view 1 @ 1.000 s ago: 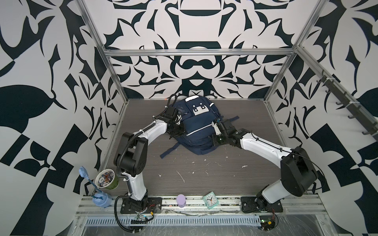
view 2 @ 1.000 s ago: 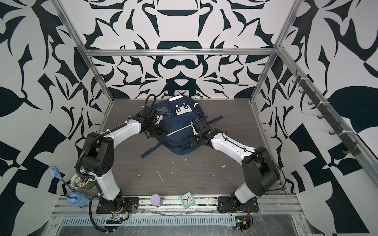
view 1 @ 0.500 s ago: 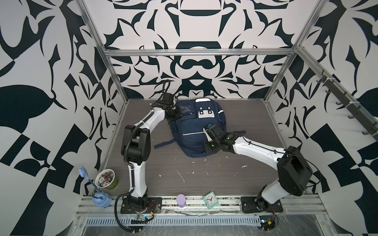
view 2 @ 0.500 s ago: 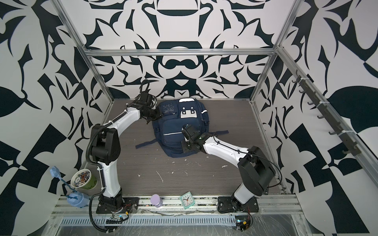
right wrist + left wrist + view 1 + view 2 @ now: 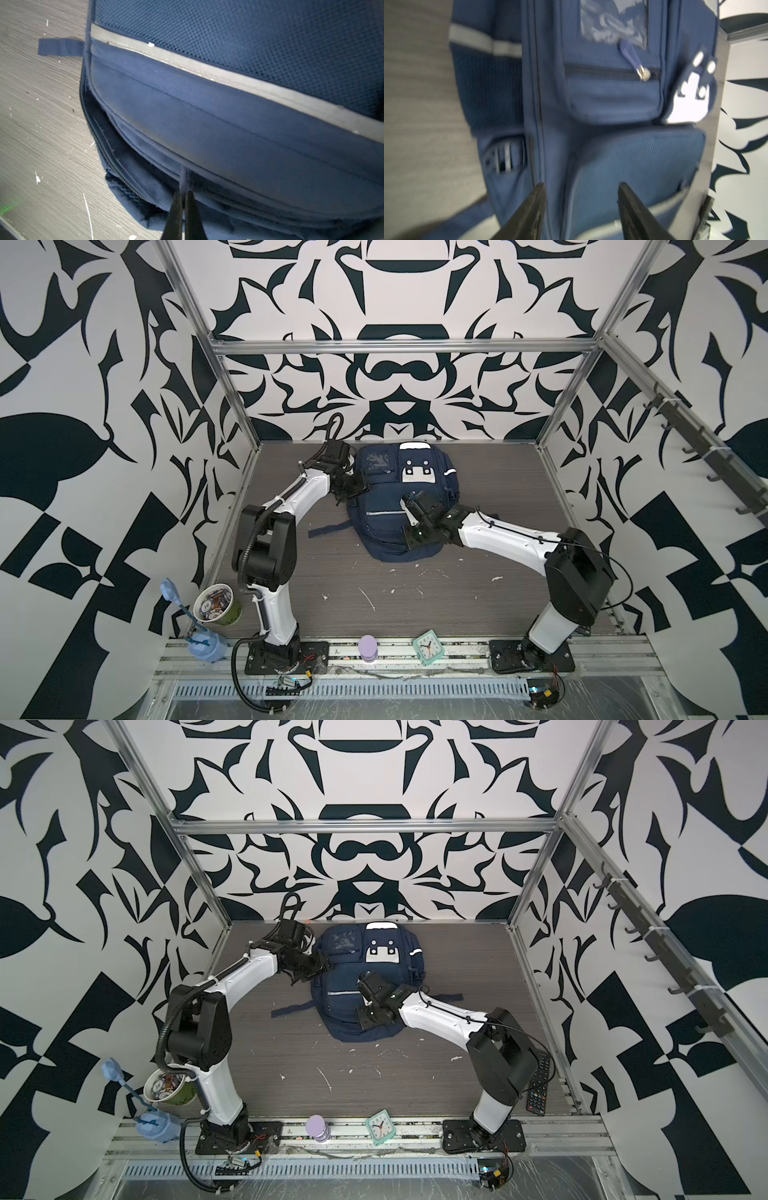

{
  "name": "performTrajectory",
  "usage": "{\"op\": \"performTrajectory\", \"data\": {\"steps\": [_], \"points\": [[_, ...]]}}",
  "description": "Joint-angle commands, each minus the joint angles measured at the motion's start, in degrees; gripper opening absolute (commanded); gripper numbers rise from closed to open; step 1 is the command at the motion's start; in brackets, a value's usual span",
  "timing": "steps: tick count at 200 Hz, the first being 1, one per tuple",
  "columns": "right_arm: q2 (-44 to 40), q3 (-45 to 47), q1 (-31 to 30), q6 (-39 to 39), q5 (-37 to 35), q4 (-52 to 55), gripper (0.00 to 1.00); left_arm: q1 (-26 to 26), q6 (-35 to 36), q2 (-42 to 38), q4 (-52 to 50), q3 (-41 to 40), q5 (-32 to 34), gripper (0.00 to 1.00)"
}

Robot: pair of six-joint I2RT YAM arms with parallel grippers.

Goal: Pack books, pencil case, and school supplies into a backpack
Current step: Zip the student bag at the top-center of the table.

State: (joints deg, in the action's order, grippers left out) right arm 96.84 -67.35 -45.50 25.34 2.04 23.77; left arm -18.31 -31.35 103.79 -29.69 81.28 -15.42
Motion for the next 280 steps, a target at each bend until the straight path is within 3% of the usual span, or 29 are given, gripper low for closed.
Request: {"op": "performTrajectory", "data": {"steps": [1,68,100,173,235,280], "points": [[-1.77,-1.50,-0.56,-1.08,-0.27,0.85,0.00,-1.55,-2.77,-5.39,0.95,-5.14,-3.08,0.60],[-4.92,-0.07,-0.34,-3.25,-4.13,2.96,0.00,-10.23,-14.04,-7.93,10.01,-16.71,-6.16,0.61],[-6.11,1.21,-0.35,-2.91,-4.24,2.42,0.00,-11.96,-19.32,-10.84,14.07,-20.65,-5.37,0.61],[-6.33,1.92,-0.38,-2.54,-4.27,2.27,0.00,-14.84,-23.74,-17.87,14.31,-26.02,-2.91,0.61],[-6.82,1.19,-0.35,-2.48,-3.90,3.19,0.00,-15.38,-26.60,-15.80,23.06,-30.25,-1.03,0.60],[-7.40,1.67,-0.42,-2.06,-3.54,2.97,0.00,-15.01,-27.83,-9.98,29.04,-27.35,-1.69,0.56]]}}
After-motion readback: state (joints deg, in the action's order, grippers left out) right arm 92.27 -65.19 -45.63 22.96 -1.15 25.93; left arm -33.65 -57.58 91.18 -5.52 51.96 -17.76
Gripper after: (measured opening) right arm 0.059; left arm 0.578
